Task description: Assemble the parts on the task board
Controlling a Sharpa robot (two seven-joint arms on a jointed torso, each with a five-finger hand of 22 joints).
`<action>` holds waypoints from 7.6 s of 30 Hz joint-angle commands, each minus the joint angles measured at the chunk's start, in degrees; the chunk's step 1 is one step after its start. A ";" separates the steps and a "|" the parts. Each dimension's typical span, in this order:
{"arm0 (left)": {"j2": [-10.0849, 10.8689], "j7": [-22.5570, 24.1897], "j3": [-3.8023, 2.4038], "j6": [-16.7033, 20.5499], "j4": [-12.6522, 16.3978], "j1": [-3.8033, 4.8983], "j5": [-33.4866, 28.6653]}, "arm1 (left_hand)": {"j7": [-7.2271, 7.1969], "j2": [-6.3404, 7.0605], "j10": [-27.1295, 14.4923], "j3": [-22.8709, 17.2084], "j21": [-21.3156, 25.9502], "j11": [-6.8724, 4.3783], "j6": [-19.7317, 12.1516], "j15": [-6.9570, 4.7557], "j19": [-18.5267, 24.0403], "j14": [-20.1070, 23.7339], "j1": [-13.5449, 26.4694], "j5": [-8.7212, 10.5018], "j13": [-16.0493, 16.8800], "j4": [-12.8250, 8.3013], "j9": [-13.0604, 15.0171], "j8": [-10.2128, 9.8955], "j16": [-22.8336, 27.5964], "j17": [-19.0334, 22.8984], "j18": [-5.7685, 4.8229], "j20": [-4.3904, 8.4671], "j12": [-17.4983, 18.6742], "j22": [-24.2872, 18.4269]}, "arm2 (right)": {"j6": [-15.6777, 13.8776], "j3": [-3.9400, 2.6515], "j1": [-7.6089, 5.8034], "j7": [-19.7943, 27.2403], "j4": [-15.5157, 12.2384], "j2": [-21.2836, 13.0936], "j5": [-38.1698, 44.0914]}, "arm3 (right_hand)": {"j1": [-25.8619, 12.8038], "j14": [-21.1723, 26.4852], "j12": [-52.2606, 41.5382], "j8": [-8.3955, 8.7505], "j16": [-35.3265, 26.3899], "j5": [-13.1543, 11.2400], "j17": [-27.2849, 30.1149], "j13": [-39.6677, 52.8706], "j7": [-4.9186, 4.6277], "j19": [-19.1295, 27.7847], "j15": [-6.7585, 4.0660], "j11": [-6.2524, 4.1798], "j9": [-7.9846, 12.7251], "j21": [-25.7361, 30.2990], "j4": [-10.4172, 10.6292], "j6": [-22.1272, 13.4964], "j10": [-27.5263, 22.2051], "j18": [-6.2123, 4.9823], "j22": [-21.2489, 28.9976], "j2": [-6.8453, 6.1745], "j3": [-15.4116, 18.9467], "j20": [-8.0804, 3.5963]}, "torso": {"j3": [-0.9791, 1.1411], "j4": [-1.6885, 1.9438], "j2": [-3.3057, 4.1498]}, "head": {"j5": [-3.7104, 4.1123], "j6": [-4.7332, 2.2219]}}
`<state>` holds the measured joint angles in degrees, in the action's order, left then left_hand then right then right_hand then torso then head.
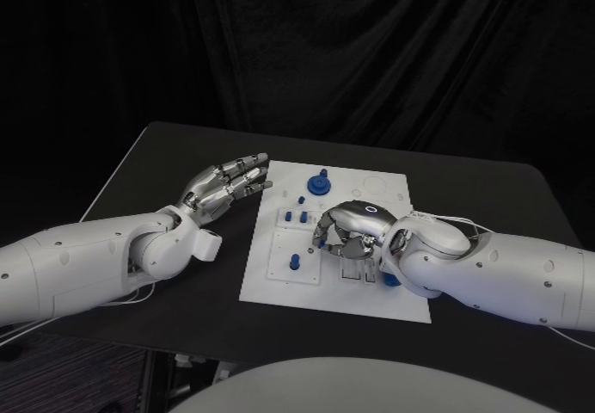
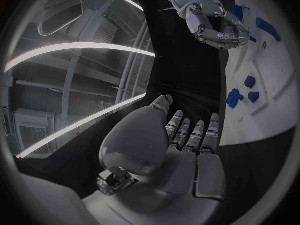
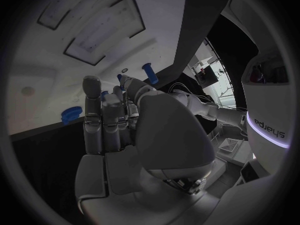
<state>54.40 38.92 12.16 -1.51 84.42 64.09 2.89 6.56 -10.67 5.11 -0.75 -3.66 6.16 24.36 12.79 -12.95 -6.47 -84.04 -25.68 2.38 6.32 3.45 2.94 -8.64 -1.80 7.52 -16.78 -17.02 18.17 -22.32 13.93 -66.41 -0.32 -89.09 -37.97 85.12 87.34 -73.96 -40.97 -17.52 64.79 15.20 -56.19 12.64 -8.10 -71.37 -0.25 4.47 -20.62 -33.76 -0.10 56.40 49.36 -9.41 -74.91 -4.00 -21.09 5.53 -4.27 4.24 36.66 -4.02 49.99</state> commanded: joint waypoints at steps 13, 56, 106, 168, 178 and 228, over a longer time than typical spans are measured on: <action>0.05 1.04 -0.05 -1.03 0.00 -0.36 -0.26 | 0.10 -0.39 -0.42 -0.42 -0.13 -0.14 -0.19 0.46 -0.51 0.08 0.43 -0.33 -0.07 -0.06 -0.07 0.04 -0.19 -0.07 -0.68 0.02 0.12 -0.03 | 0.18 -0.04 1.06 1.49 1.81 2.27 0.38 | -0.50 -0.67 0.16 -0.44 0.38 -0.34 -0.26 0.07 0.21 -0.41 -0.05 -0.42 -0.31 -0.06 -0.13 -0.20 1.16 0.00 -2.72 -0.17 -0.17 -0.05 | 0.07 -0.31 0.04 | -0.42 0.01; -0.06 0.77 -0.06 -1.45 -0.26 -1.84 -0.26 | 0.21 -0.63 -0.56 -0.96 -0.09 -0.12 -0.36 0.47 -0.50 0.24 0.66 -0.55 -0.08 -0.03 -0.10 0.01 -0.14 -0.04 -0.77 0.04 0.19 -0.19 | 5.71 -0.06 1.11 -0.72 3.71 4.38 1.40 | -3.88 2.90 5.31 6.52 -2.84 -1.84 3.27 -1.28 -1.08 3.29 2.64 2.77 2.38 7.09 1.12 -10.21 -8.35 -0.52 -1.00 -2.33 0.22 1.73 | 0.04 -0.16 -0.07 | 0.07 0.01; 0.62 1.17 -0.06 0.38 0.78 -1.94 -3.19 | 0.83 -0.15 -0.09 -2.60 -0.28 0.45 1.81 0.84 -1.14 -0.21 1.29 -2.21 0.03 -0.41 0.24 0.58 -1.08 -0.17 -1.13 0.01 -0.86 -0.27 | 15.17 0.33 -6.59 -21.57 -15.66 -25.87 -14.21 | -18.94 -11.60 -47.25 -14.32 17.26 -4.13 -21.01 67.60 3.68 -11.48 -2.88 -4.09 -4.90 -28.35 16.61 -7.20 33.44 4.35 -8.57 0.92 13.42 -2.33 | 0.02 -0.25 0.01 | 5.11 0.01; 0.03 0.43 -0.06 -1.17 -0.09 -2.23 -3.22 | 0.86 -0.21 0.01 -3.10 -0.26 0.67 1.38 0.93 -1.13 -0.09 1.41 -2.52 0.05 -0.42 0.16 0.48 -1.06 -0.15 -1.24 0.02 -1.14 -0.43 | 15.74 0.32 -0.13 -26.72 -9.50 -17.94 -13.90 | -22.40 -15.21 -49.03 -17.86 22.84 16.49 -30.09 77.36 7.01 -14.57 -5.99 -7.34 -12.80 -43.20 11.86 -4.23 40.64 6.45 -11.26 0.22 7.64 -5.39 | 0.09 -0.21 -0.08 | 6.21 0.01; 0.16 0.39 -0.06 -1.09 0.00 -2.29 -3.22 | 0.88 -0.26 0.04 -3.30 -0.25 0.78 1.36 0.94 -1.15 -0.03 1.48 -2.57 0.06 -0.40 0.14 0.45 -1.05 -0.14 -1.29 0.02 -1.24 -0.44 | 7.22 0.25 -0.97 -22.09 -12.38 -19.58 -26.62 | -23.34 -15.16 -49.03 -19.81 22.50 31.72 -29.52 77.36 7.43 -14.99 -6.36 -7.80 -16.31 -44.76 10.94 -4.71 40.64 6.75 -11.59 -1.48 1.80 -5.79 | 0.07 -0.23 -0.05 | 5.90 0.01; -0.88 -0.09 -0.06 -1.92 -0.88 -2.66 -3.22 | 0.91 -0.33 -0.03 -3.64 -0.23 0.82 1.11 0.99 -1.13 -0.01 1.63 -2.65 0.04 -0.32 0.10 0.39 -1.12 -0.14 -1.35 0.04 -1.14 -0.55 | 11.98 0.28 -1.78 -23.36 -9.28 -12.81 -30.14 | -34.11 -14.89 -49.03 -17.55 21.74 -3.87 -28.24 77.36 5.85 -13.31 -5.05 -6.26 -17.99 -40.91 16.69 -7.21 40.64 5.82 -10.30 2.23 12.45 -4.51 | 0.12 -0.25 -0.11 | 5.48 0.01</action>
<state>53.63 38.44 12.15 -2.53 83.49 61.52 -0.06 7.48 -10.89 5.05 -4.15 -3.66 6.50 25.70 13.52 -13.77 -6.57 -82.90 -27.97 2.38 6.08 3.58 3.15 -9.52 -1.88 6.60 -16.79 -17.95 17.67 -11.31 14.22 -68.32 -22.28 -98.39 -50.80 54.10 53.65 -84.04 -89.69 -35.25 86.90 11.83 -74.91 74.94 -1.88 -83.85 -5.72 -2.14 -38.68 -74.86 16.53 49.17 84.02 -3.11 -75.06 -1.67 -8.89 0.62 -4.18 4.06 36.58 1.51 49.99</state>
